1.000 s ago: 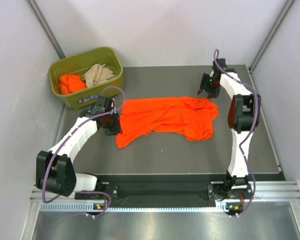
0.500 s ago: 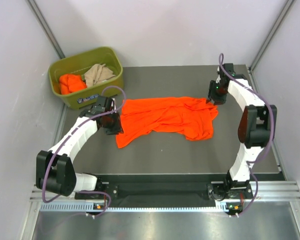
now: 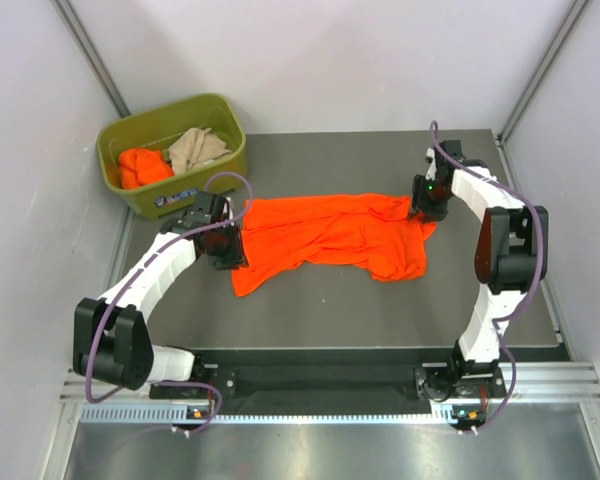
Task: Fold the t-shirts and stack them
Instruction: Flatten the tshirt out
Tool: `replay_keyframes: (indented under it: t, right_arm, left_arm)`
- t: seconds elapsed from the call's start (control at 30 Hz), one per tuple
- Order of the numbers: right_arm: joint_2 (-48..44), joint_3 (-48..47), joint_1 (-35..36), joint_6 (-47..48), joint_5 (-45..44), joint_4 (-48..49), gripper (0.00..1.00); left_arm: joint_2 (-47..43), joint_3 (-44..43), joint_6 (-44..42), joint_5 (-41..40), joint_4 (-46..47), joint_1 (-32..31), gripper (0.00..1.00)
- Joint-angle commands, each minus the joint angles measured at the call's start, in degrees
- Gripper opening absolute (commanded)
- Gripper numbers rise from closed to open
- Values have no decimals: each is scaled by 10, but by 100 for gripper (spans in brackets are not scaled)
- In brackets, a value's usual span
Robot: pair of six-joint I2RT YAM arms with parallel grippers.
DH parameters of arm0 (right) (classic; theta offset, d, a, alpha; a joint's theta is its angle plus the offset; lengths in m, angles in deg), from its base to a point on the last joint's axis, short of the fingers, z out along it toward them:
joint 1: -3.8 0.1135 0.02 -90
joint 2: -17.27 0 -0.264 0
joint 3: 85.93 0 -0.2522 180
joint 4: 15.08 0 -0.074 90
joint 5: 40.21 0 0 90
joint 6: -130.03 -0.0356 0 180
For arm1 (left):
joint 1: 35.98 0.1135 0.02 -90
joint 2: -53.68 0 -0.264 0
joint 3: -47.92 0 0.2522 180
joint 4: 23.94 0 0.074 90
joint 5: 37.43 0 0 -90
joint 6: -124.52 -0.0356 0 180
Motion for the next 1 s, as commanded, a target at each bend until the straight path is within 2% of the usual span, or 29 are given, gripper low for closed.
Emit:
replay_keyframes:
  t: [0.0, 0.53, 0.83, 0.93, 0.97]
  right_arm:
    - [20, -23, 5, 20, 1, 18, 47]
    - [80, -93, 3, 24, -1, 6, 47]
    - [105, -102, 4, 18, 16, 9, 45]
    - [108, -101, 4, 18, 18, 9, 42]
    - [108, -100, 4, 18, 18, 10, 38]
  left_arm:
    - [5, -21, -3, 12, 11, 2, 35]
    - [2, -17, -2, 5, 7, 3, 34]
    - [4, -22, -3, 6, 6, 4, 35]
    - [1, -20, -4, 5, 5, 4, 34]
    - [1, -19, -3, 5, 5, 4, 35]
